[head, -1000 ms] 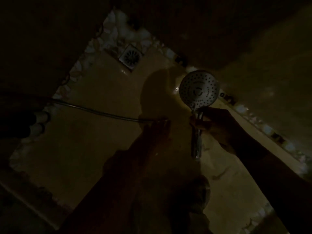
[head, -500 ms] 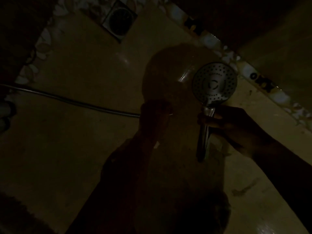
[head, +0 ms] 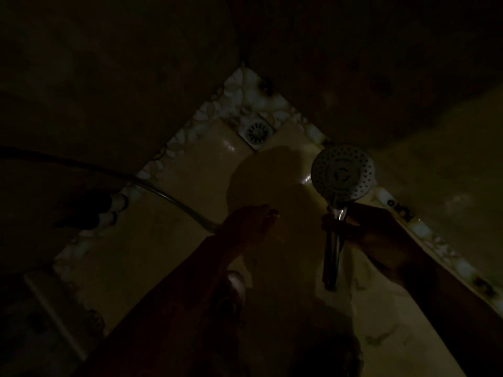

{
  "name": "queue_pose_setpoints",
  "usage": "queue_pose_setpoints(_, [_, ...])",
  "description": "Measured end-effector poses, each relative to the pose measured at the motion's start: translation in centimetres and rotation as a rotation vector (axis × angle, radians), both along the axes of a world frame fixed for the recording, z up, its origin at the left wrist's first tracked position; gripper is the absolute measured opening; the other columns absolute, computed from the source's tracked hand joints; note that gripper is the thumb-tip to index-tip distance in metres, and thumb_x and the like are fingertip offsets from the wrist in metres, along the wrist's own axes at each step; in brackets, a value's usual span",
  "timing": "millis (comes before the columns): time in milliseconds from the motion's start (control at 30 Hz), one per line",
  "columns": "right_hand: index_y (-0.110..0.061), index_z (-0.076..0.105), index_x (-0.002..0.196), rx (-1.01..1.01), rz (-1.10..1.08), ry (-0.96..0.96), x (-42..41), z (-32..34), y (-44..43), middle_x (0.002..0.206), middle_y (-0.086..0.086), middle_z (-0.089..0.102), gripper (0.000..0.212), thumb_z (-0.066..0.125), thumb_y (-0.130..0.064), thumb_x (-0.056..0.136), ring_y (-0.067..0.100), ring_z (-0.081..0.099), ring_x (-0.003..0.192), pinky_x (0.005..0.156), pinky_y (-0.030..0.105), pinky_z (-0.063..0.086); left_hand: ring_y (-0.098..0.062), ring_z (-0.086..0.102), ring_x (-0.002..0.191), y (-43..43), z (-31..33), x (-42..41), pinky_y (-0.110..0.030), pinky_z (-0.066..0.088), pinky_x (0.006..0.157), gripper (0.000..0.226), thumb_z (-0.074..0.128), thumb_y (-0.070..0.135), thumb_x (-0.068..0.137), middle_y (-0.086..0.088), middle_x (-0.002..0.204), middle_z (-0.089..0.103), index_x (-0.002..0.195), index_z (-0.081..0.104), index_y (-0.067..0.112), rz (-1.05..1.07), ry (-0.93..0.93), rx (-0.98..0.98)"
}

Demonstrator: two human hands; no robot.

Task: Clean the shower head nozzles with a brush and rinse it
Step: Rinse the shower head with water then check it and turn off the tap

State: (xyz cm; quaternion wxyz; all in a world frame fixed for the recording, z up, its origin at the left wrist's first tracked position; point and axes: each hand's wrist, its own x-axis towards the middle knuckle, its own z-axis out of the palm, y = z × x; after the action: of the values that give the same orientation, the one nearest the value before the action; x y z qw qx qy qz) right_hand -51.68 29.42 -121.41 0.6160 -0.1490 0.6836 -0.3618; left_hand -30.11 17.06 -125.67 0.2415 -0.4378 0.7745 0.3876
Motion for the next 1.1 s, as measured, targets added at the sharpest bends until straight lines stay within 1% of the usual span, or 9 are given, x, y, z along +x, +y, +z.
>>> queue_pose_setpoints(133, [0.008,0.068,0.105,-0.015,0.004,0.033,1.4,9.5,-3.5,0.105,0.029,0.068,0.037,0.079,-0.017,0.080,0.043,0.067,0.098,0.074,0.033,0.058,-0.029,0.065,0.109,-4.8,10.1,4.4,-0.031,0.045,0.089,0.041,0.040,0.038,0.106,-0.011,0.119,0.070,0.131,0.060,0.013,0.061,0.076,-0.229])
queue_pose_setpoints(233, [-0.011,0.077,0.094,-0.033,0.009,0.016,2.9,17.9,-6.3,0.105,0.016,0.075,0.025,0.084,-0.021,0.072,0.031,0.072,0.096,0.083,0.043,0.057,-0.030,0.069,0.091,-7.7,19.5,7.1,-0.029,0.045,0.075,0.046,0.037,0.043,0.105,-0.013,0.099,0.073,0.120,0.065,0.010,0.113,0.120,-0.391])
queue_pose_setpoints(333, [-0.019,0.080,0.093,-0.119,0.062,0.011,4.6,25.6,-8.3,0.097,0.005,0.079,0.068,0.095,-0.054,0.036,0.023,0.075,0.093,0.077,0.038,0.059,-0.034,0.067,0.104,-10.4,29.4,10.0,-0.034,0.050,0.087,0.056,0.034,0.049,0.101,-0.016,0.115,0.070,0.132,0.056,0.009,0.205,0.111,-0.431])
queue_pose_setpoints(467, [-0.004,0.072,0.107,-0.164,0.022,-0.011,7.0,34.0,-11.3,0.095,0.008,0.079,0.034,0.077,-0.012,0.075,0.030,0.071,0.103,0.079,0.037,0.055,-0.035,0.066,0.109,-13.0,40.0,14.2,-0.036,0.045,0.090,0.042,0.029,0.028,0.110,-0.022,0.122,0.067,0.135,0.050,0.002,0.402,0.179,-0.544])
queue_pose_setpoints(600, [-0.005,0.071,0.101,-0.176,0.090,0.008,9.4,41.1,-13.5,0.095,0.007,0.079,0.096,0.094,-0.057,0.024,0.022,0.075,0.089,0.085,0.043,0.051,-0.038,0.062,0.112,-14.6,48.4,17.8,-0.034,0.037,0.090,0.037,0.037,0.026,0.108,-0.025,0.118,0.066,0.118,0.057,-0.002,0.625,0.241,-0.471])
queue_pose_setpoints(633, [-0.004,0.071,0.100,-0.186,0.084,0.002,9.9,42.6,-13.9,0.095,0.008,0.079,0.095,0.094,-0.057,0.025,0.023,0.074,0.090,0.085,0.043,0.051,-0.035,0.061,0.113,-14.7,50.2,18.9,-0.032,0.039,0.092,0.035,0.038,0.027,0.108,-0.023,0.120,0.067,0.116,0.059,0.000,0.648,0.288,-0.496])
queue_pose_setpoints(767, [-0.001,0.070,0.103,-0.250,0.067,-0.005,11.5,47.3,-15.6,0.106,0.016,0.076,0.021,0.069,-0.007,0.083,0.024,0.075,0.090,0.084,0.040,0.052,-0.021,0.061,0.105,-14.6,55.5,22.2,-0.016,0.034,0.083,0.022,0.044,0.028,0.106,-0.003,0.107,0.063,0.104,0.063,0.017,0.703,0.473,-0.620])
queue_pose_setpoints(967, [-0.002,0.070,0.105,-0.241,0.108,0.081,13.7,51.3,-16.2,0.097,0.010,0.078,0.019,0.065,-0.003,0.087,0.023,0.073,0.093,0.079,0.036,0.052,-0.022,0.064,0.092,-15.0,58.6,24.1,-0.025,0.043,0.077,0.026,0.046,0.041,0.102,-0.012,0.101,0.066,0.108,0.064,0.025,0.802,0.574,-0.627])
queue_pose_setpoints(1100, [-0.003,0.068,0.112,-0.196,0.116,0.066,14.0,52.1,-15.9,0.108,0.013,0.076,0.026,0.068,-0.008,0.087,0.027,0.070,0.104,0.094,0.044,0.050,-0.019,0.062,0.092,-14.8,59.3,23.3,-0.027,0.046,0.078,0.023,0.046,0.039,0.103,-0.013,0.102,0.062,0.098,0.063,0.025,0.869,0.649,-0.522])
